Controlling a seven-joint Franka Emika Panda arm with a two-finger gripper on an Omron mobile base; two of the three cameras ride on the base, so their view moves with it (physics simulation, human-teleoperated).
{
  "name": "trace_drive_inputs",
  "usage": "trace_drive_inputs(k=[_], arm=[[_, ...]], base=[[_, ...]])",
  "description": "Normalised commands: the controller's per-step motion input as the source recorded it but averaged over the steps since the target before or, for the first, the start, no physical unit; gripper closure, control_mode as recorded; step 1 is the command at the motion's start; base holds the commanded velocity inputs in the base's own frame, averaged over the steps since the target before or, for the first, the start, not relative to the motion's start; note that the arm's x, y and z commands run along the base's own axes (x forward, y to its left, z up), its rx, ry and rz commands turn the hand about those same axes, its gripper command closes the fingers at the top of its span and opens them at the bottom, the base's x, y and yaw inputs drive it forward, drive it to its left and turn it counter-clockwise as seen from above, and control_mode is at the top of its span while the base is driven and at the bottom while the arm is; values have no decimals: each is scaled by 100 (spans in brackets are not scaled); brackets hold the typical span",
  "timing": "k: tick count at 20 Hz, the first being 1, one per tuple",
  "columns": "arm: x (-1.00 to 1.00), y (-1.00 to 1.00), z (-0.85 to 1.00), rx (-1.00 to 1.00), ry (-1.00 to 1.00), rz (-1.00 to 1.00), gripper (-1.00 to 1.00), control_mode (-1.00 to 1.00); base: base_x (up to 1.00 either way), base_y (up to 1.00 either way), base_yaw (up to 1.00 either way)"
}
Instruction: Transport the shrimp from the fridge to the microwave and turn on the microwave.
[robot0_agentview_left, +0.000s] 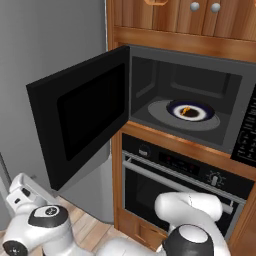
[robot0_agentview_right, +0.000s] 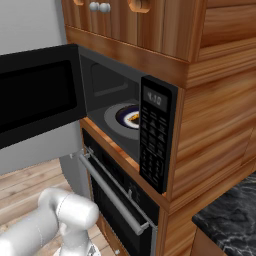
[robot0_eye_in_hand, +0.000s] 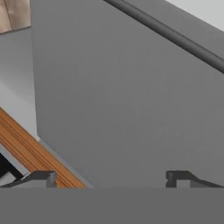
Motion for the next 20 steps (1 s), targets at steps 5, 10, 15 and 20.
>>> trace_drive_inputs(k=[5, 10, 15, 20], arm=[[2, 1, 1, 3, -15, 0, -100, -100], [0, -10, 0, 3, -32, -4, -100, -100], [30, -28, 0, 9, -31, -6, -100, -100], [24, -35, 4, 15, -33, -5, -100, -100]], base=[[0, 0, 0], [0, 0, 0], [0, 0, 0], [0, 0, 0]])
